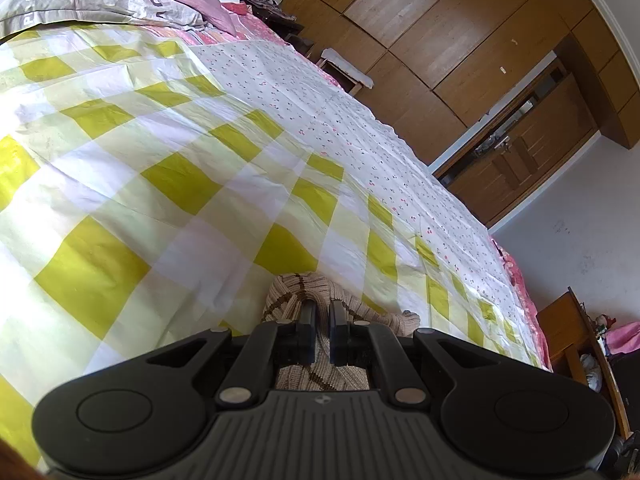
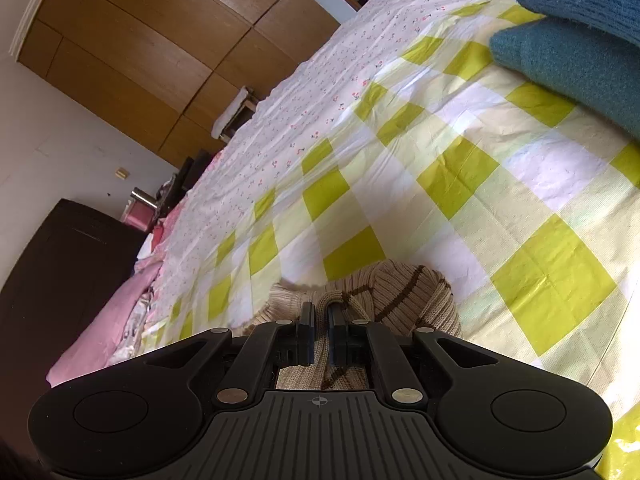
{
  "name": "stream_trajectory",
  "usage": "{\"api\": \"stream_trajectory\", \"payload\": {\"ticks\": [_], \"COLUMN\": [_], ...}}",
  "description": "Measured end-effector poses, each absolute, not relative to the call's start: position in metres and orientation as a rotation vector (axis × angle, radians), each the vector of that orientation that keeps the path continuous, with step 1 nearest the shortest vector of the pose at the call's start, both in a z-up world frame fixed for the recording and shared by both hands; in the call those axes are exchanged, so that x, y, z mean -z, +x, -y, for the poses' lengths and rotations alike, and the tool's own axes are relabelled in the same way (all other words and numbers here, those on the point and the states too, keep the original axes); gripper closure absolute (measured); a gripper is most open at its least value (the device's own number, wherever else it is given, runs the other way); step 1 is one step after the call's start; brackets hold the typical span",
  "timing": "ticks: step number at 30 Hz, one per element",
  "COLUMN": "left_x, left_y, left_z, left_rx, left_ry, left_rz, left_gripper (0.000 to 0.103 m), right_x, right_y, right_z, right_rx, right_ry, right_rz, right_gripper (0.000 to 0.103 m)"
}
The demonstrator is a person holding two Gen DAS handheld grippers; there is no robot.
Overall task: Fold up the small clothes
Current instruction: 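Lift the hem with both grippers and fold it toward the collar, then lay the hem on the folded sweater and open both grippers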
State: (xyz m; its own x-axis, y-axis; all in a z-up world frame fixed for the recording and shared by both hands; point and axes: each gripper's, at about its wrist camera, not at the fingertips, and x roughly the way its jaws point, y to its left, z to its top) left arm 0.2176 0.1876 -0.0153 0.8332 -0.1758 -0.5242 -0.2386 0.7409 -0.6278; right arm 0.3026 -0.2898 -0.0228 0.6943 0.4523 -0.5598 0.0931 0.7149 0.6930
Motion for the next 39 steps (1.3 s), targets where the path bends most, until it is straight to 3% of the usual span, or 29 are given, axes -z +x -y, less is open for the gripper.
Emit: {"api": "stream_trajectory", "payload": {"ticks": [6, 7, 9, 11, 17, 31, 34, 39], "left_x": [0.009, 0.008, 0.003, 0.000, -0.008, 0.010, 0.020, 0.033], "left_y": [0.212, 0.210, 0.206, 0.204, 0.192, 0.169, 0.166, 0.163], "left_z": [-0.187, -0.187, -0.190, -0.195, -0.184, -0.139, -0.142, -0.151], "left_rx": [-0.043, -0.054, -0.085, -0.090, -0.085, -0.101, -0.126, -0.147], "left_ry": [-0.722, -0.718, -0.703, -0.719, -0.641, -0.380, -0.395, -0.432], "left_rz": [-0.578, -0.569, -0.542, -0.526, -0.534, -0.613, -0.627, -0.635], "left_gripper": [0.088, 0.085, 0.072, 0.068, 0.068, 0.068, 0.068, 0.062], "right_x": [0.024, 0.023, 0.021, 0.018, 0.007, 0.012, 0.023, 0.025], "right_y": [0.304, 0.303, 0.302, 0.301, 0.298, 0.281, 0.284, 0.283], "right_z": [0.291, 0.292, 0.292, 0.290, 0.283, 0.251, 0.251, 0.257], "right_rx": [-0.203, -0.203, -0.209, -0.214, -0.228, -0.162, -0.147, -0.116], "right_ry": [0.769, 0.773, 0.771, 0.749, 0.699, 0.271, 0.259, 0.259], "right_rz": [-0.793, -0.789, -0.784, -0.782, -0.753, -0.775, -0.807, -0.804], "right_gripper": [0.090, 0.090, 0.085, 0.081, 0.070, 0.070, 0.071, 0.098]}}
